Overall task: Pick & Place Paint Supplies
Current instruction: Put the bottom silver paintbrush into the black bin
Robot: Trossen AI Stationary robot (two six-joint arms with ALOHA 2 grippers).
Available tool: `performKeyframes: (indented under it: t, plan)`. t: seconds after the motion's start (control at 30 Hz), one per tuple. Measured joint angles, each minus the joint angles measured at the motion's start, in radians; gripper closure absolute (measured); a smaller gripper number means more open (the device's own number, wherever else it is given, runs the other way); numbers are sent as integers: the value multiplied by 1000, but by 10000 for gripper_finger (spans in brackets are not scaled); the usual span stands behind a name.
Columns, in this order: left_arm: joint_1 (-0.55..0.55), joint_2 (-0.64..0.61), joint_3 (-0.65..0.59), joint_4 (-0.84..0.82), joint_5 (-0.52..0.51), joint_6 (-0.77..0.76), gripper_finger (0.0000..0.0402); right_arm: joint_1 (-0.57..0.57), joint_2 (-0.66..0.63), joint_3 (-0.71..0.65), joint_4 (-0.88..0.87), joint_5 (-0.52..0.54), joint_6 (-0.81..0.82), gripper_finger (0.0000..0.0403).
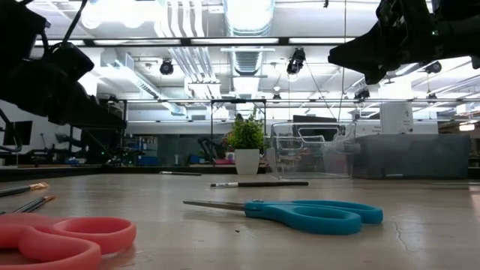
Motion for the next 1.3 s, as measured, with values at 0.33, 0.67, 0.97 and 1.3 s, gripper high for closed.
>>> performKeyframes:
  t: [0.33, 0.67, 0.97, 1.3]
  plan:
    - [0, 0, 0, -91, 0, 0, 247, 0, 0, 0, 0, 0, 0, 298]
    - [0, 0, 0, -91, 0, 1, 247, 0, 0, 0, 0, 0, 0, 298]
    - [0, 0, -1, -91, 0, 2, 247, 0, 0, 0, 0, 0, 0, 298]
    - [0, 0, -1, -90, 0, 3, 247, 0, 0, 0, 1, 0, 0, 298]
